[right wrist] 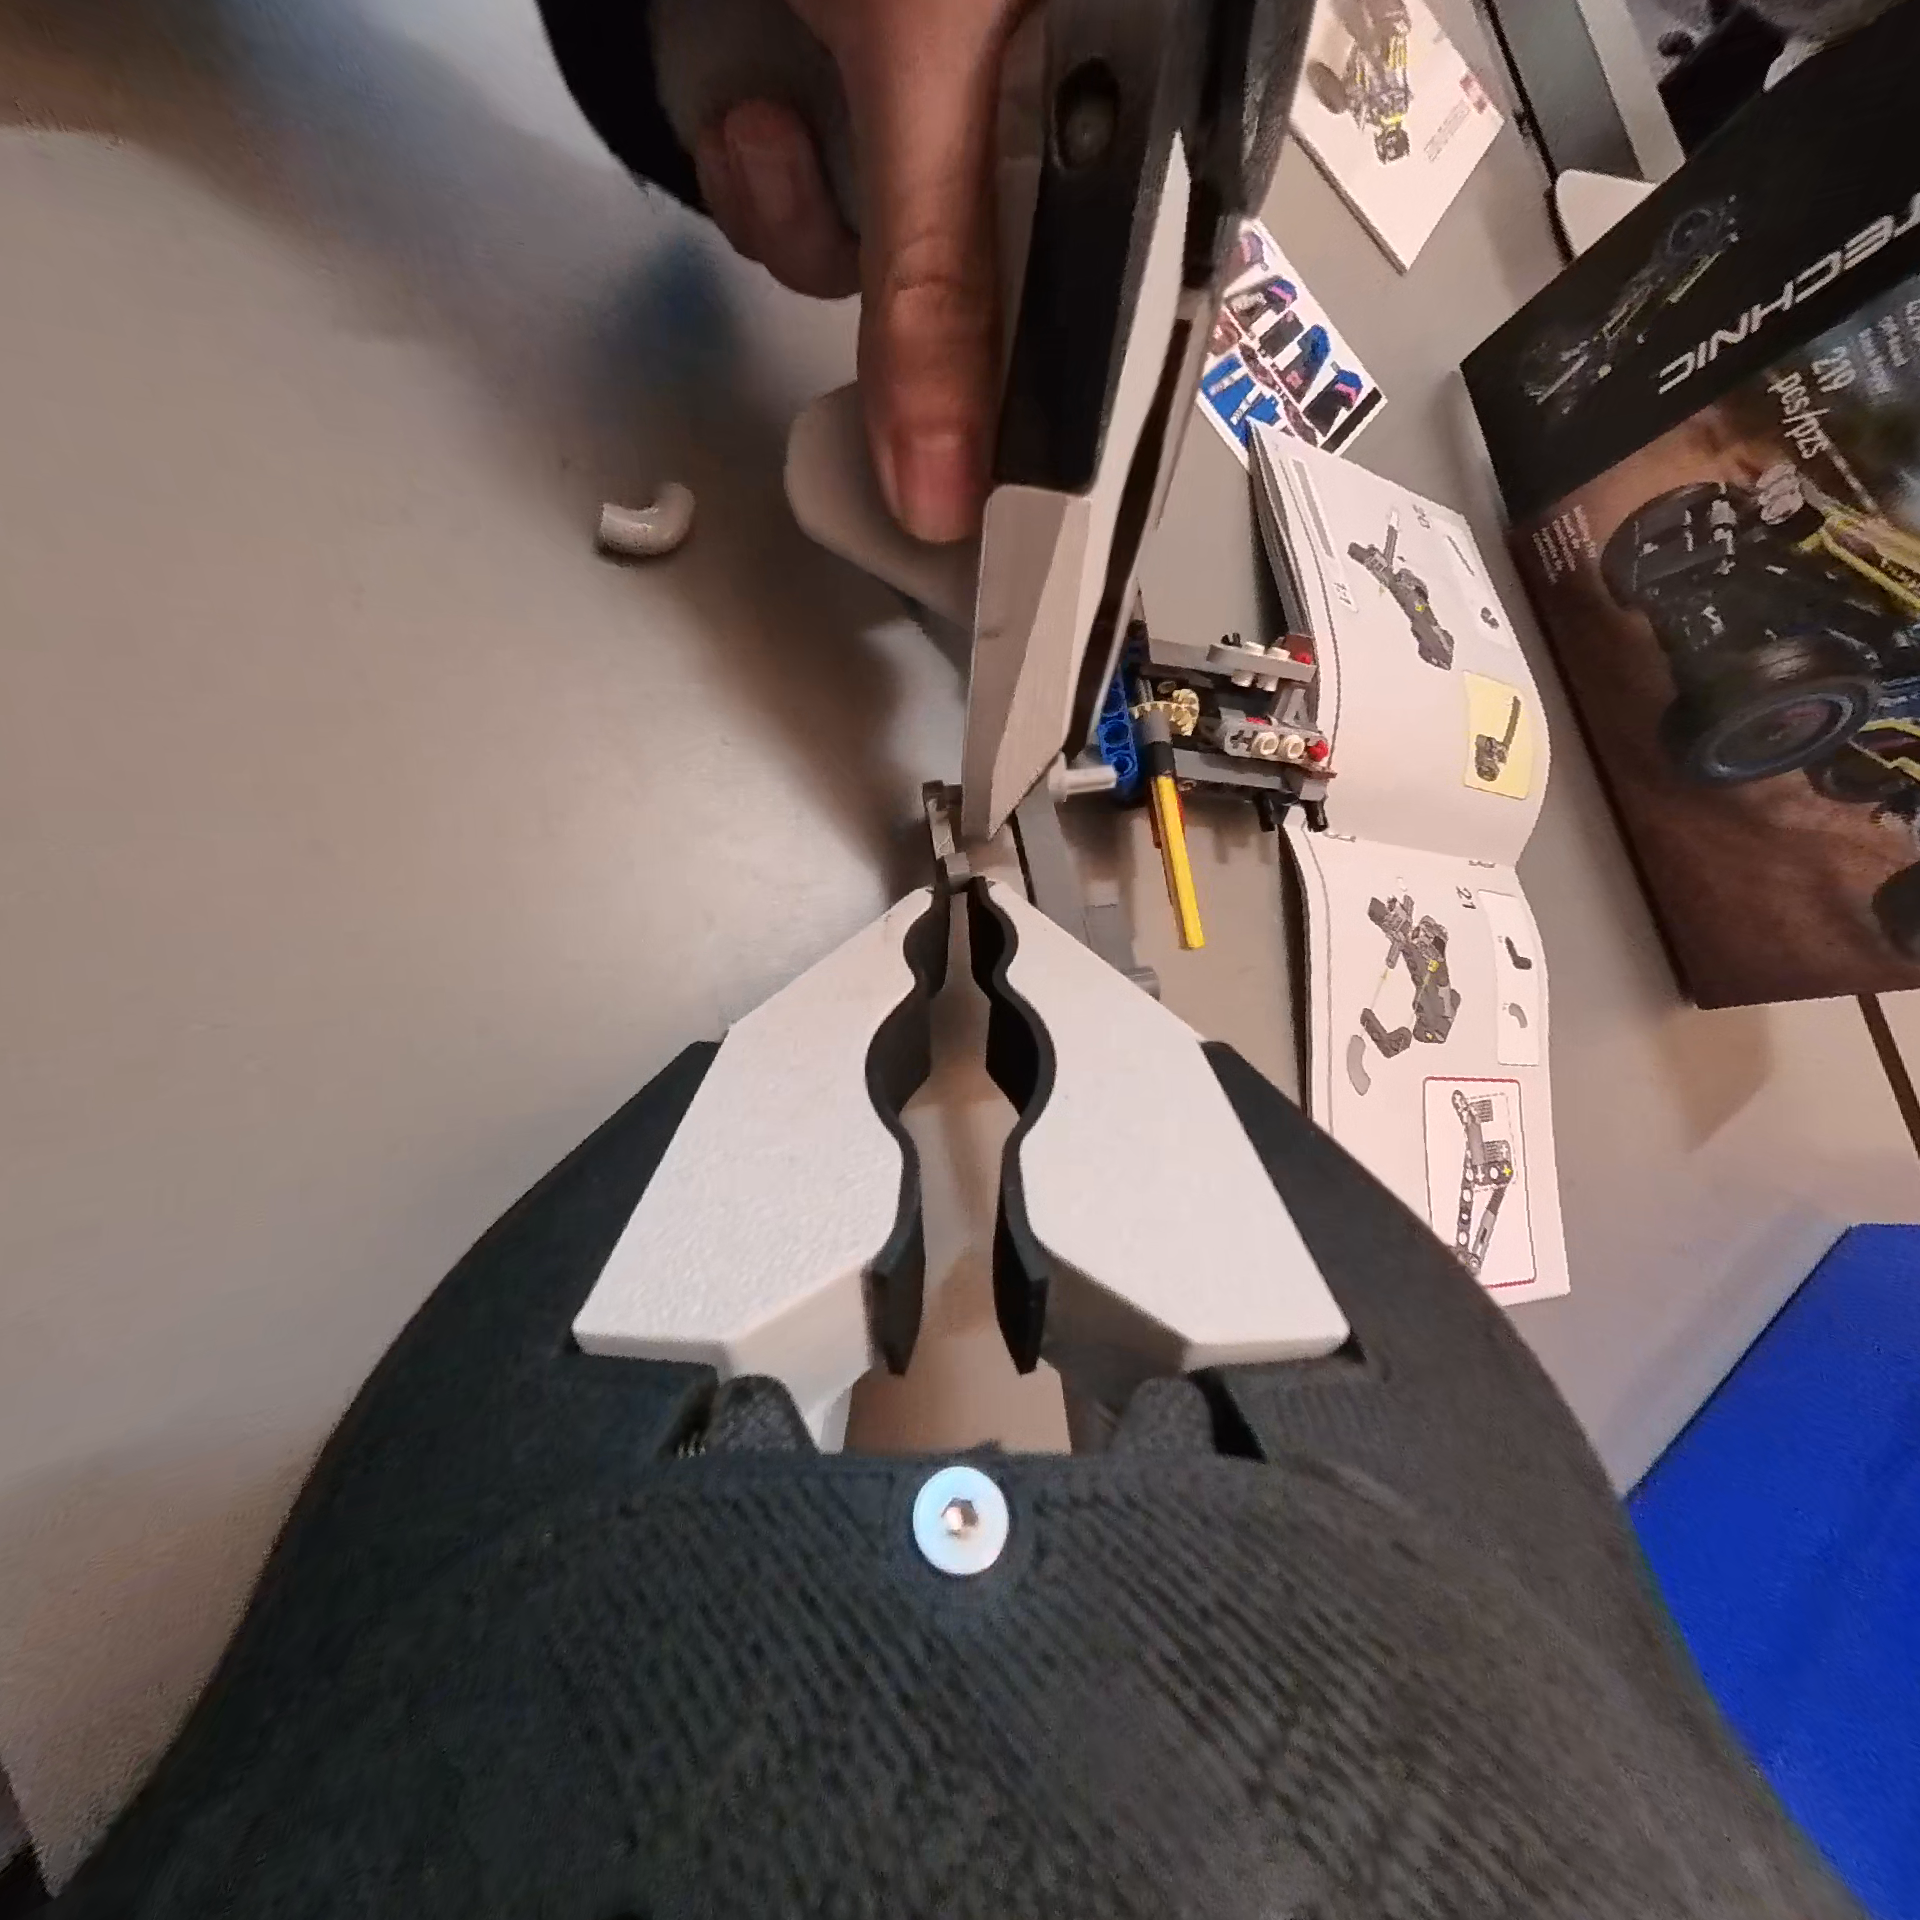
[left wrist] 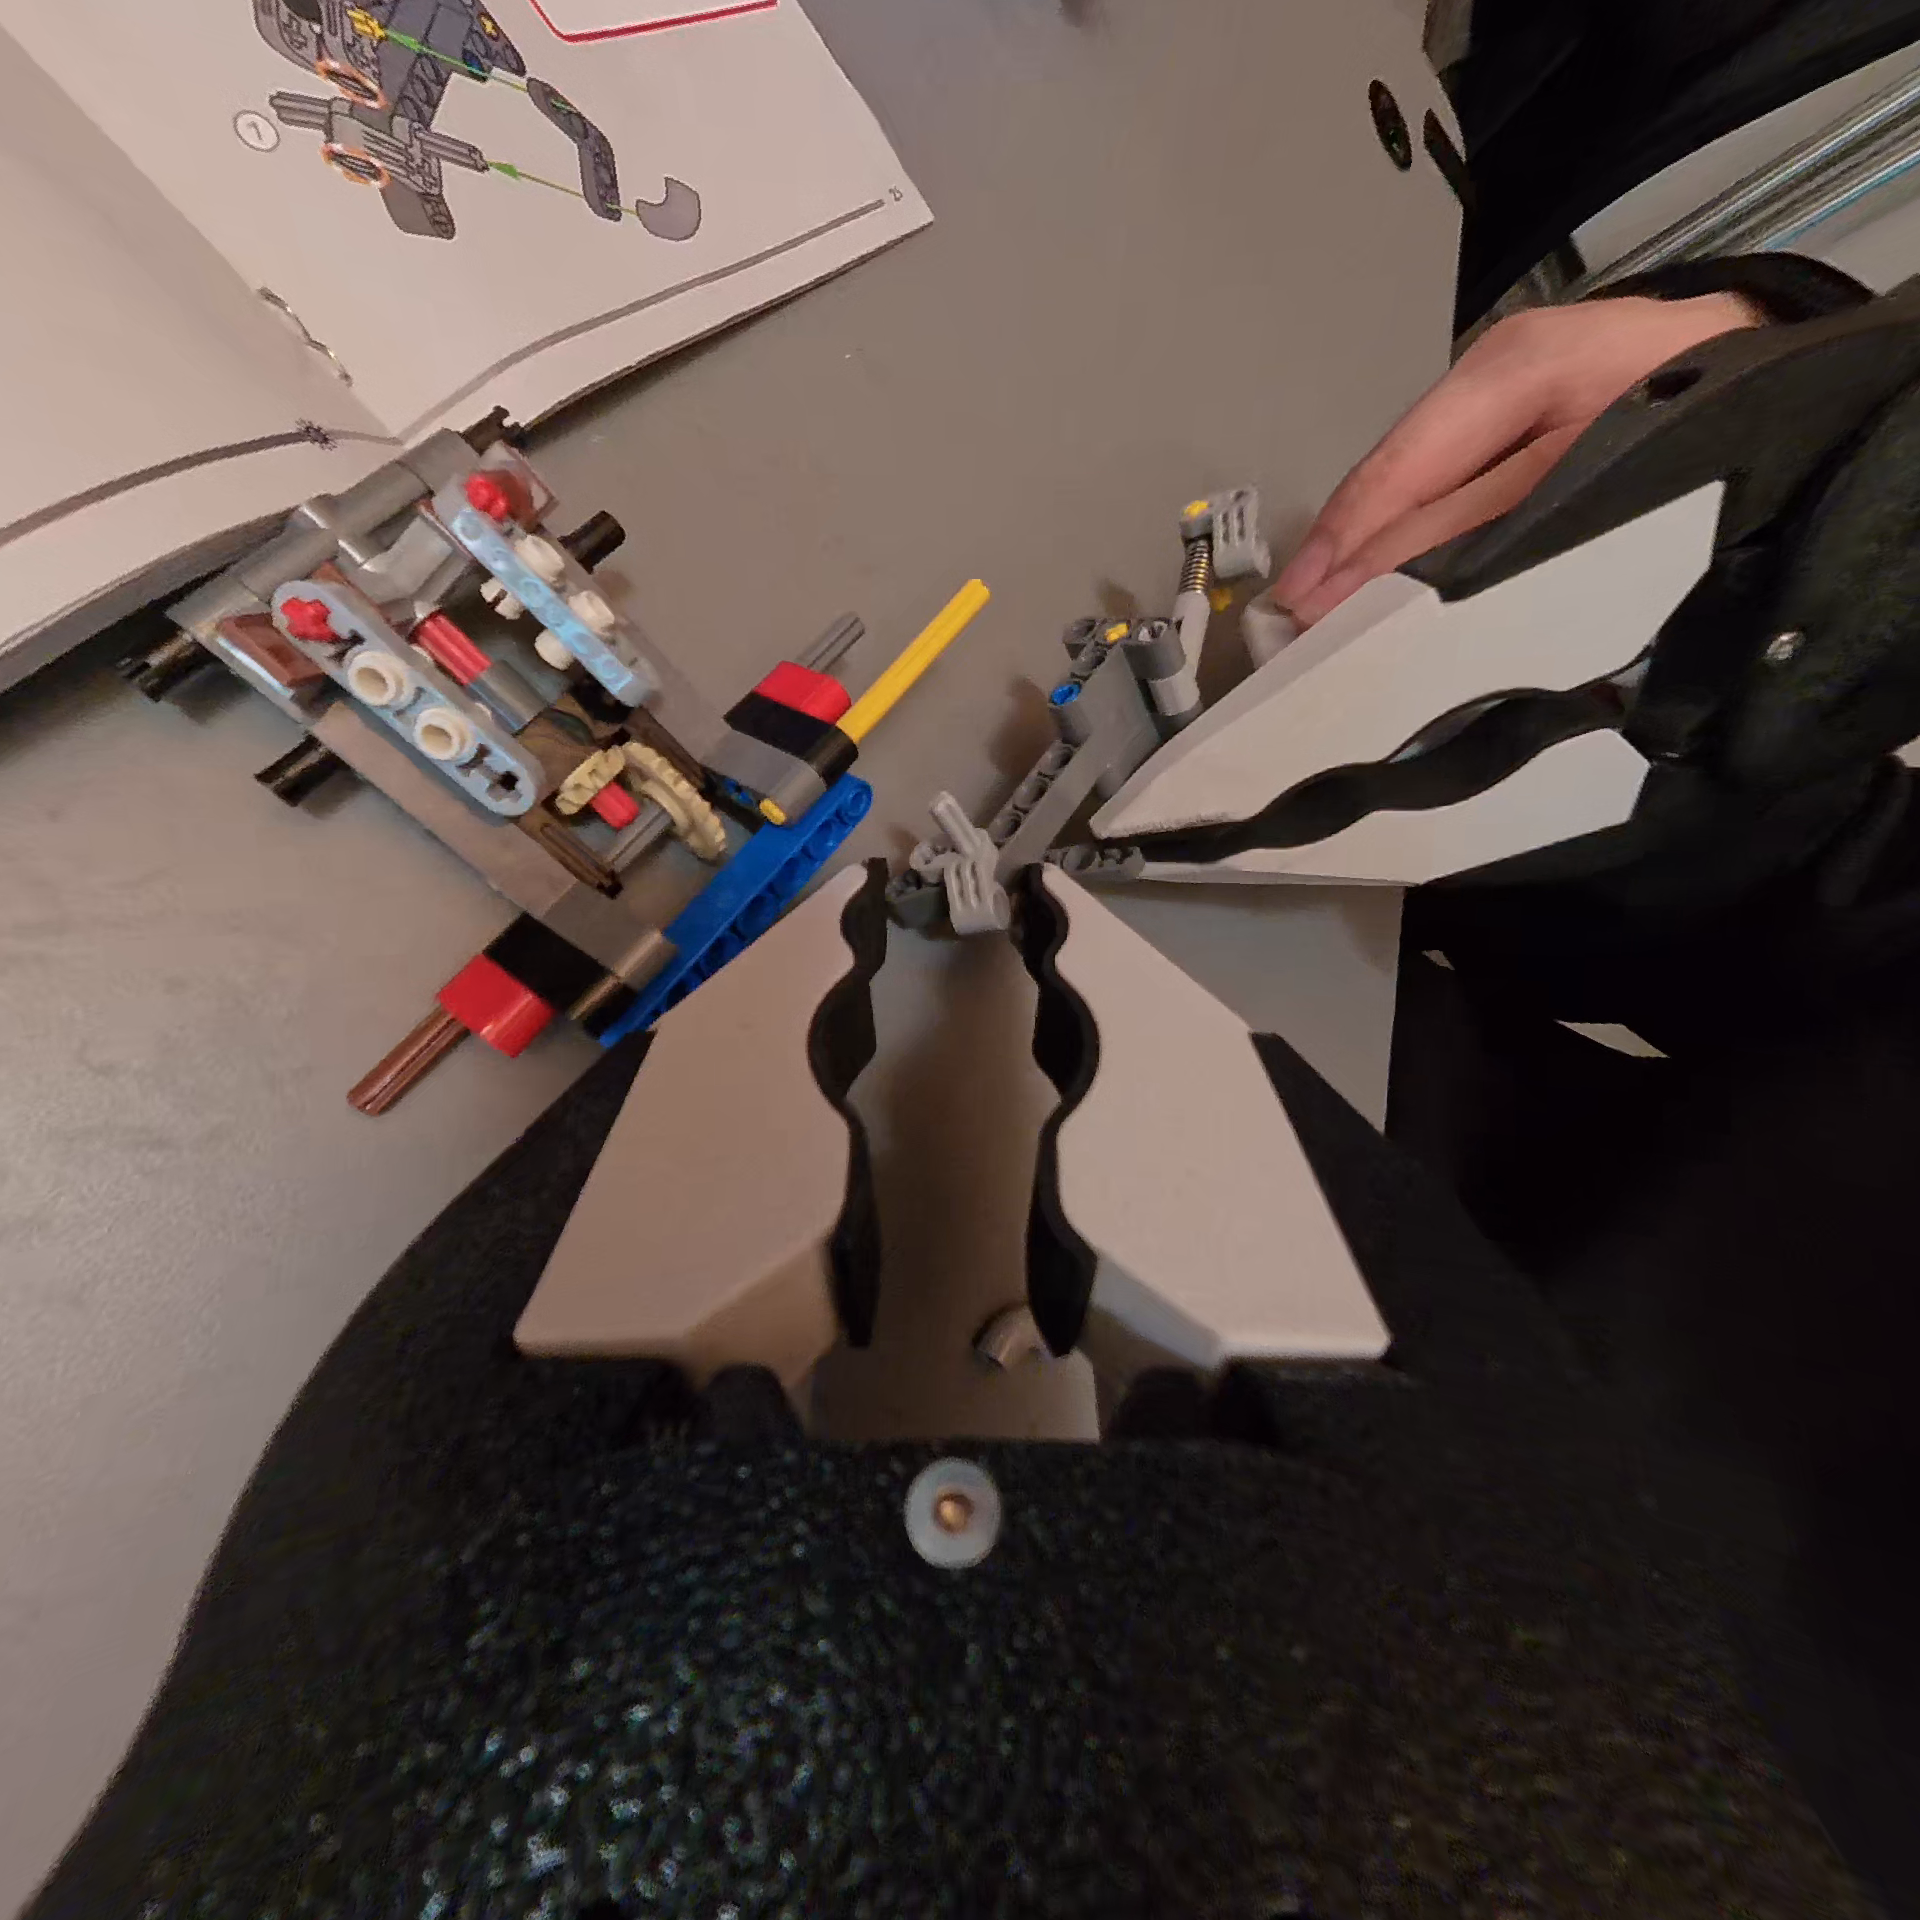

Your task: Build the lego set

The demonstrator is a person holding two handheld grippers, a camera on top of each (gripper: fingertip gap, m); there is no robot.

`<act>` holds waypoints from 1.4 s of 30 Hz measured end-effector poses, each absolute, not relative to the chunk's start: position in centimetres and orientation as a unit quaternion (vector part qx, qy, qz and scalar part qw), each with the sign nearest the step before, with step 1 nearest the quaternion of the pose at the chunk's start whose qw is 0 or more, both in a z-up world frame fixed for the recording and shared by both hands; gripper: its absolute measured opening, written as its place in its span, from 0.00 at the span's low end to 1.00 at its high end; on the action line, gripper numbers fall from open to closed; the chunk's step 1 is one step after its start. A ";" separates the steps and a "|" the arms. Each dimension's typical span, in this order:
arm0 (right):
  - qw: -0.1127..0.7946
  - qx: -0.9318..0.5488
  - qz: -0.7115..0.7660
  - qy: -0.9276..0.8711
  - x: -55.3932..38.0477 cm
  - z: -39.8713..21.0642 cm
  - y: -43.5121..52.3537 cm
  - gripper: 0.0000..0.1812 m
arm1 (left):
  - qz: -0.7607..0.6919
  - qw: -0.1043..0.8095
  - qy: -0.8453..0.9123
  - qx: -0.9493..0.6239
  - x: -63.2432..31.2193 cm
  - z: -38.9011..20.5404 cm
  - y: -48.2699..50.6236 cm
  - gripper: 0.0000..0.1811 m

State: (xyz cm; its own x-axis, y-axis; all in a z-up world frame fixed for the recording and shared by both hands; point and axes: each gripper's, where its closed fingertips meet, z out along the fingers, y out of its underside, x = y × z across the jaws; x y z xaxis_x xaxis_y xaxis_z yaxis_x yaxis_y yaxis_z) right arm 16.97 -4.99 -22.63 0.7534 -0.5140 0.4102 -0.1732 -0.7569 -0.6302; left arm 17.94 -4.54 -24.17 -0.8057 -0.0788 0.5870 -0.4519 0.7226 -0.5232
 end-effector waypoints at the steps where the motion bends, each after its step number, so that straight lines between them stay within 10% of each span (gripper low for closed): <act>1: 0.289 -0.890 -0.294 0.193 17.0 -22.7 -5.0 0.01 | 0.340 0.268 -0.889 0.148 18.0 -24.2 -4.6 0.13; 16: 0.334 -0.857 -0.243 0.307 12.7 -22.5 -14.8 0.20 | 0.375 0.337 -0.848 0.164 18.0 -22.5 -4.5 0.13; 27: 0.494 -0.775 -0.288 0.269 15.9 -16.1 -9.4 0.06 | 0.397 0.376 -0.819 0.172 17.4 -21.5 -5.1 0.13; 36: 0.357 -0.867 -0.309 0.163 16.9 -18.0 -6.0 0.26 | 0.389 0.392 -0.817 0.167 16.4 -21.4 -5.7 0.13; 42: 0.391 -0.858 -0.262 0.208 15.9 -18.8 -7.3 0.19 | 0.364 0.396 -0.828 0.156 16.2 -21.9 -5.1 0.13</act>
